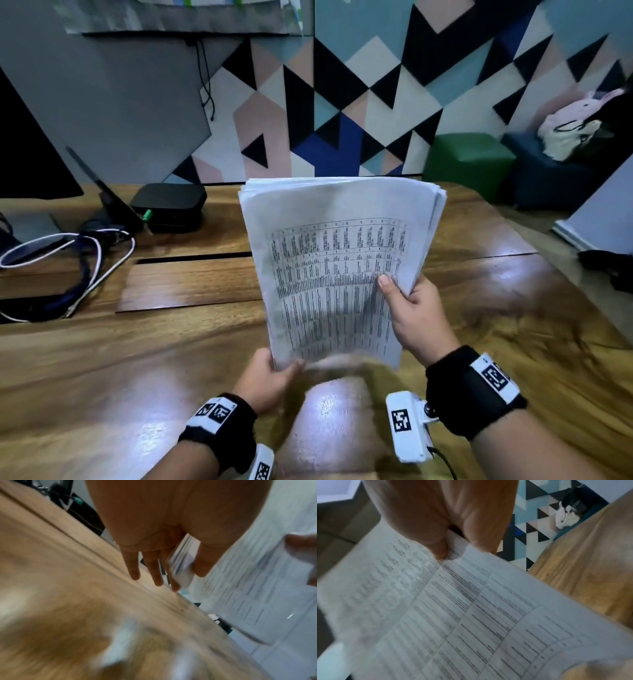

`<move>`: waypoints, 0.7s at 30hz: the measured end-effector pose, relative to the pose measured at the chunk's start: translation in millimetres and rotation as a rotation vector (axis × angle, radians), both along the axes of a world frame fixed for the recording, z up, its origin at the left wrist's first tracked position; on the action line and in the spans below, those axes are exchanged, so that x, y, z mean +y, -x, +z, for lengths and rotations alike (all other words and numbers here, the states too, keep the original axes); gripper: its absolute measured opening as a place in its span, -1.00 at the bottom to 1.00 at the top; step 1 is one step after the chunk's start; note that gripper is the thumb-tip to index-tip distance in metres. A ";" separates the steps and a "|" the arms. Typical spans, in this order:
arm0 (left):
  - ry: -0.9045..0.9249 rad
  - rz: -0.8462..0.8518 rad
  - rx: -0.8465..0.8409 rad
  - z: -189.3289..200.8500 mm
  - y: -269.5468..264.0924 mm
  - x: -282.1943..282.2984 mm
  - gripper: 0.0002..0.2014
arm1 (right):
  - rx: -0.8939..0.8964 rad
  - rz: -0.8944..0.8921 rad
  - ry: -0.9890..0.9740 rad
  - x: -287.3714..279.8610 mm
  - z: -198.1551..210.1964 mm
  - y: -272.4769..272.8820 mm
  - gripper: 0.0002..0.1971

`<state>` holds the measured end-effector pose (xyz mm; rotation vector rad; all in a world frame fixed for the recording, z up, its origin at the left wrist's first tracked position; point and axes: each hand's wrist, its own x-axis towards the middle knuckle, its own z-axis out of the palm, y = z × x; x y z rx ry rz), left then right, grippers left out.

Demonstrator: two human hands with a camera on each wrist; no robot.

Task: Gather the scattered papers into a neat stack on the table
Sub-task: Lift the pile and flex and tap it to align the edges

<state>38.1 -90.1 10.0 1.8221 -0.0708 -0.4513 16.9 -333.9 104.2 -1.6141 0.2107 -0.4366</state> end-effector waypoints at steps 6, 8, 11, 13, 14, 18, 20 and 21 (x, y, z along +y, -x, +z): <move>0.344 0.277 -0.227 79.2 -24.5 -13.9 -0.77 | -0.016 0.029 -0.066 15.3 -2.8 1.5 -0.84; 0.371 0.366 -0.306 91.6 -31.3 -17.6 -0.72 | -0.054 0.023 -0.112 20.7 1.7 2.4 -0.83; 0.397 0.473 -0.406 93.7 -24.6 -29.5 -0.73 | -0.136 -0.046 -0.070 31.3 6.8 2.1 -0.82; 0.418 0.548 -0.394 83.3 -11.7 -39.9 -0.75 | -0.138 -0.105 -0.077 40.8 -6.1 4.3 -0.81; 0.421 0.582 -0.358 75.4 -4.4 -44.7 -0.74 | -0.114 -0.125 -0.094 45.5 -18.3 7.5 -0.81; 0.433 0.597 -0.224 44.8 18.7 -47.5 -0.73 | 0.055 -0.199 -0.114 53.0 -62.0 27.7 -0.79; 0.413 0.557 -0.193 43.8 14.9 -40.0 -0.72 | 0.060 -0.191 -0.194 45.6 -59.2 27.0 -0.73; 0.407 0.533 -0.201 45.0 11.9 -35.3 -0.72 | 0.047 -0.178 -0.232 41.9 -54.3 25.6 -0.72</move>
